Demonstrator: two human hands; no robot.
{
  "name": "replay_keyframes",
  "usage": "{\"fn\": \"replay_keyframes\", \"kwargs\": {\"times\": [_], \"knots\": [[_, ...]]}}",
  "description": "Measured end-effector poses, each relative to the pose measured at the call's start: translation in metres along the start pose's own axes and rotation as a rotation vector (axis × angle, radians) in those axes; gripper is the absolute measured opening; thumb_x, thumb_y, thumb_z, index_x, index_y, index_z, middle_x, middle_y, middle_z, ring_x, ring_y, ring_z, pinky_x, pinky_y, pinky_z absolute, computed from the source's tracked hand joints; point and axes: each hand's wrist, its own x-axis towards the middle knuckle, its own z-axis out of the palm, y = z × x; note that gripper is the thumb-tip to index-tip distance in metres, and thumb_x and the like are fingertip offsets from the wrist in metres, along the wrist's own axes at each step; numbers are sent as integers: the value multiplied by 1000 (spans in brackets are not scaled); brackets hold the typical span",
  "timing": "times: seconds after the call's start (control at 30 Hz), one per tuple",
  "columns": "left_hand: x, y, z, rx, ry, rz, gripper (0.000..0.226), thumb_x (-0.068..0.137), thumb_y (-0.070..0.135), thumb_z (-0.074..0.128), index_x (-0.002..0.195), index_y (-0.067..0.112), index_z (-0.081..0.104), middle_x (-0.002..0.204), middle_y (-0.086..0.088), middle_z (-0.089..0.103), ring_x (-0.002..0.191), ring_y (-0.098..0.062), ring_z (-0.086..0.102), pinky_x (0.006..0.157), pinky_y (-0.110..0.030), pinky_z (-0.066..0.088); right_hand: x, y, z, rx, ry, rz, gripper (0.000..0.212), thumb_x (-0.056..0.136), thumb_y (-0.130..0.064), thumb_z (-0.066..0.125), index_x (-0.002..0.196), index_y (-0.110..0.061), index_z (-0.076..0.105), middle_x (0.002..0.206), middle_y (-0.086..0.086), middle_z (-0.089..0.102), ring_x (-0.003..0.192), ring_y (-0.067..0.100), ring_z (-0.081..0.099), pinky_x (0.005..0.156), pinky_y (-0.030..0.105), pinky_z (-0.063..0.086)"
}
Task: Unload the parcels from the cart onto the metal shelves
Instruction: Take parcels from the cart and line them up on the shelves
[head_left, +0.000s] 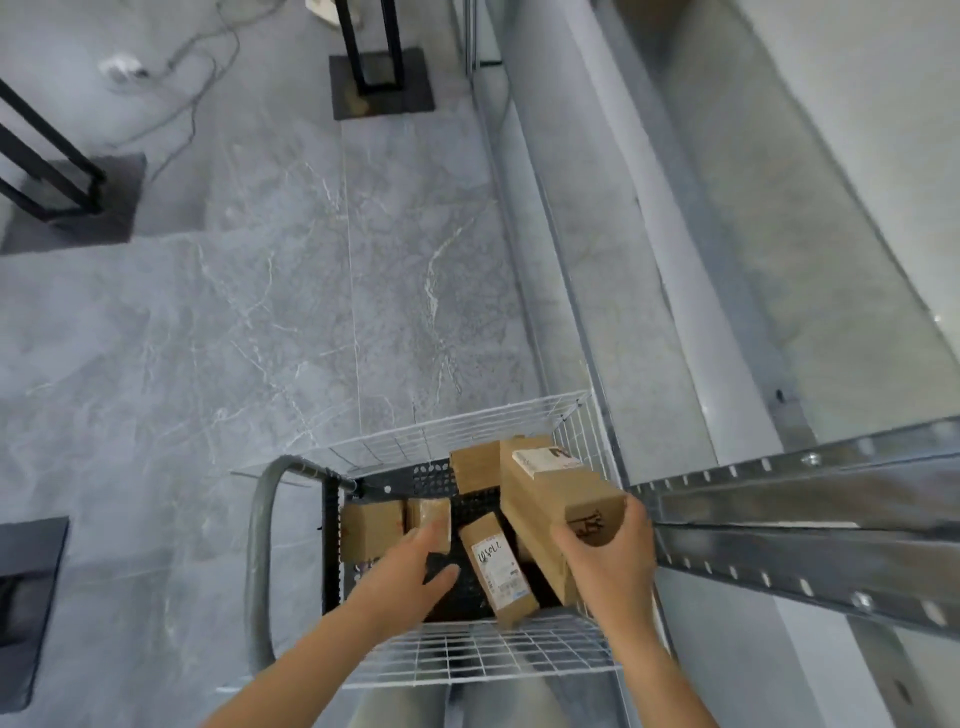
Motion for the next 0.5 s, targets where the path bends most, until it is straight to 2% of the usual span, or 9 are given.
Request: {"fn": "replay_keyframes", "kwargs": {"times": [0.07, 0.13, 0.2, 0.27, 0.37, 0.43, 0.5], "knots": [[-16, 29, -23, -18, 112, 75, 72, 92, 47, 50, 149, 31, 10, 144, 4, 39, 111, -11, 56, 91, -28, 49, -15, -24, -1, -98, 65, -186, 78, 62, -23, 86, 127, -17, 44, 110, -4, 46, 104, 16, 48, 82, 30, 45], [-32, 57, -45, -98, 189, 148, 81, 85, 63, 49, 148, 38, 5, 150, 8, 29, 119, -10, 51, 96, -32, 47, -27, -42, -5, -203, 142, -386, 90, 54, -23, 91, 130, -13, 43, 110, 1, 44, 102, 17, 44, 83, 38, 46], [-46, 84, -63, -254, 195, 241, 84, 76, 73, 51, 143, 51, 4, 151, 15, 21, 128, -11, 44, 104, -37, 43, -35, -54, -11, -313, 249, -592, 95, 48, -31, 93, 128, -14, 44, 110, 9, 50, 101, 20, 47, 81, 46, 49], [-59, 109, -79, -376, 164, 332, 83, 72, 74, 56, 138, 61, 8, 146, 23, 19, 130, -14, 42, 106, -43, 41, -42, -65, -20, -399, 346, -754, 95, 46, -36, 91, 127, -19, 46, 115, 11, 51, 104, 27, 50, 84, 51, 45], [-76, 141, -92, -446, 118, 432, 79, 69, 71, 61, 133, 66, 16, 142, 24, 23, 127, -12, 45, 102, -42, 45, -49, -80, -35, -489, 434, -890, 93, 41, -34, 88, 124, -27, 48, 116, 6, 47, 105, 27, 47, 92, 49, 33], [-84, 156, -95, -459, 103, 484, 74, 71, 66, 64, 132, 65, 22, 142, 25, 23, 124, -7, 47, 100, -35, 48, -54, -90, -44, -517, 493, -955, 87, 46, -36, 87, 123, -30, 49, 117, 5, 47, 106, 26, 47, 97, 48, 28], [-90, 165, -95, -477, 113, 541, 69, 75, 62, 65, 134, 61, 28, 144, 25, 22, 126, -4, 45, 103, -32, 45, -61, -99, -52, -507, 567, -1023, 70, 59, -40, 81, 123, -32, 52, 118, 4, 48, 106, 25, 48, 100, 48, 26]]}}
